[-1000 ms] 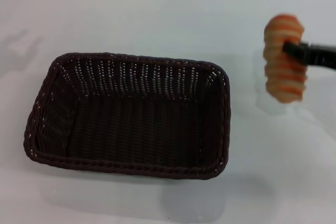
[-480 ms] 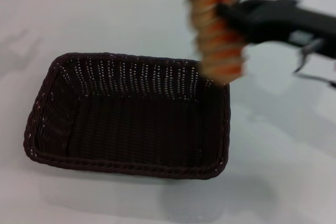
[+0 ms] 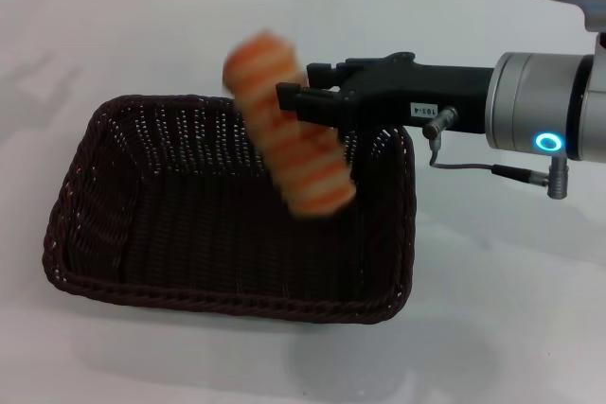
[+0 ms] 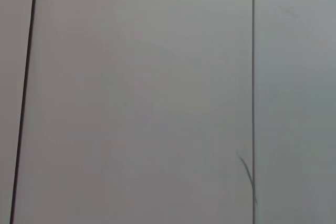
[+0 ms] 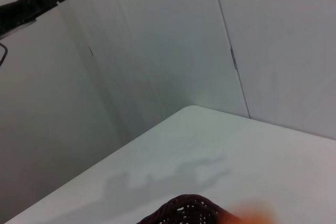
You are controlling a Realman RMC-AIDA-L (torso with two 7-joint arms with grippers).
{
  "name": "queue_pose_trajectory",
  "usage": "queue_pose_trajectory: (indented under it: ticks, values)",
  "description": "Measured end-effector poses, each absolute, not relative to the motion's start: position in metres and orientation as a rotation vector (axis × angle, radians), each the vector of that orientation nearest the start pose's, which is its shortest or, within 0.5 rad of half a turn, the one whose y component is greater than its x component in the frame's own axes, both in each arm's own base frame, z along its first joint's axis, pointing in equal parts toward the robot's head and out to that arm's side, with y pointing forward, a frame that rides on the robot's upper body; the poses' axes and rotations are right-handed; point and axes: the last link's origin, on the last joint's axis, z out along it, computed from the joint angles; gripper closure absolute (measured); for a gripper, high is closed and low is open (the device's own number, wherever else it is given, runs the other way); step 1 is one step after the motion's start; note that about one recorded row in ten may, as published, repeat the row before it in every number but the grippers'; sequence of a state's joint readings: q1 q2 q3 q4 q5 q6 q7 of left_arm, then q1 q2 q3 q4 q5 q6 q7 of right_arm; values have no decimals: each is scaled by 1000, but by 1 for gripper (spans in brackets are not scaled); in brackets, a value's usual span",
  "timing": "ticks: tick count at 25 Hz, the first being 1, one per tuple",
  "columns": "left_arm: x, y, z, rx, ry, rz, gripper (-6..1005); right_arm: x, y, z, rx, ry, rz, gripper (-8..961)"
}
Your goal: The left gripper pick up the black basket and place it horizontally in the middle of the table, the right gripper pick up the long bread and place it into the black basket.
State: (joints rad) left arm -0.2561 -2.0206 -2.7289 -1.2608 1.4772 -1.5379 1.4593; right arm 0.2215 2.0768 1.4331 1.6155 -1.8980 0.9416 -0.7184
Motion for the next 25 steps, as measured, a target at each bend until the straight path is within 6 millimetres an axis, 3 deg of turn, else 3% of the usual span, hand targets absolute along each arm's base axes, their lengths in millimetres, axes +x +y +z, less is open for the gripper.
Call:
queue_pose_trajectory:
  ticks: [8, 10, 16, 17, 21, 22, 24, 25]
  values:
    - [-271, 292, 225, -1915, -423, -968, 548, 108, 313, -22, -2596, 791, 627, 424]
    - [-271, 293, 225, -1912, -426, -970, 548, 113, 320, -12, -2540, 776, 643, 355]
    - [-279, 293, 218, -1882, -457, -991, 548, 135, 335, 11, -2326, 682, 653, 345]
    - [-285, 291, 214, -1849, -469, -1010, 548, 147, 337, 18, -2226, 587, 627, 345]
    - [-290, 289, 212, -1829, -474, -1028, 548, 162, 338, 19, -2070, 425, 557, 344]
    - [-313, 281, 203, -1707, -489, -1126, 548, 167, 338, 19, -2030, 389, 530, 344]
    - [-319, 278, 200, -1676, -493, -1144, 548, 179, 341, 17, -1946, 332, 451, 345]
    - [-332, 274, 190, -1608, -482, -1153, 548, 188, 347, 13, -1886, 302, 375, 345]
